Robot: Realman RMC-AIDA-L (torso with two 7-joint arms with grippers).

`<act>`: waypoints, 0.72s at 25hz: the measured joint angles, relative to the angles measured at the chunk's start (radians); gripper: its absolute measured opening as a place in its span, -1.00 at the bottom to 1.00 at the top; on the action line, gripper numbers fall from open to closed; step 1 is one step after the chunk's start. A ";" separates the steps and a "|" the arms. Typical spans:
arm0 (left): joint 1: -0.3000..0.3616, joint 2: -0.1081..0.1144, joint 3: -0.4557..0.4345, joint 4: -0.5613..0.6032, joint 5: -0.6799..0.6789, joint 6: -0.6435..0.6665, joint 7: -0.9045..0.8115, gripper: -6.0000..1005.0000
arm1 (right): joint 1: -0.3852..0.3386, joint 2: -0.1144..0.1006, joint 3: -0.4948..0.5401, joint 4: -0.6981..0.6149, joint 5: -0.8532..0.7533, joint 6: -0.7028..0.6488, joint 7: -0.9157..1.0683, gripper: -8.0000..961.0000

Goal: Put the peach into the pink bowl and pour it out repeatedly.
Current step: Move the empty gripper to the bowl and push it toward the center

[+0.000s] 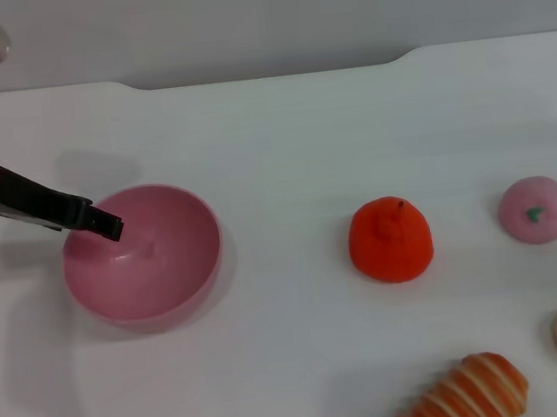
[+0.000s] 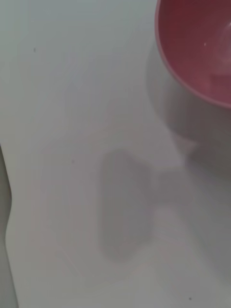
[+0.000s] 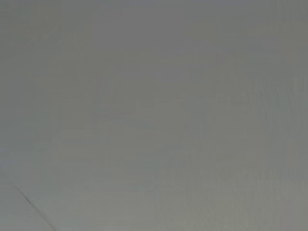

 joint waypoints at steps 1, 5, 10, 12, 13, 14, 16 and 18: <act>0.000 0.000 0.002 -0.009 -0.002 -0.010 0.001 0.53 | 0.000 0.000 0.000 0.000 0.000 0.000 0.000 0.37; 0.000 0.000 0.016 -0.068 -0.005 -0.060 0.010 0.52 | -0.001 0.000 0.000 0.000 0.001 -0.008 0.001 0.37; 0.008 -0.001 0.044 -0.102 -0.006 -0.104 0.012 0.51 | -0.001 0.000 0.000 0.000 -0.003 -0.013 0.001 0.37; 0.016 -0.001 0.053 -0.103 -0.006 -0.115 0.012 0.50 | 0.001 0.000 0.000 0.000 -0.003 -0.016 0.001 0.37; 0.020 -0.001 0.059 -0.104 -0.006 -0.118 0.012 0.50 | 0.003 0.000 0.000 0.001 -0.004 -0.018 0.001 0.37; 0.022 -0.001 0.066 -0.104 -0.006 -0.120 0.012 0.49 | 0.004 0.000 0.000 0.002 -0.004 -0.020 0.001 0.37; 0.025 -0.001 0.078 -0.104 -0.004 -0.121 0.012 0.49 | 0.005 0.000 -0.001 0.004 -0.004 -0.023 0.001 0.37; 0.032 -0.001 0.086 -0.098 -0.001 -0.124 0.009 0.48 | 0.005 0.001 -0.002 0.004 -0.004 -0.025 0.001 0.37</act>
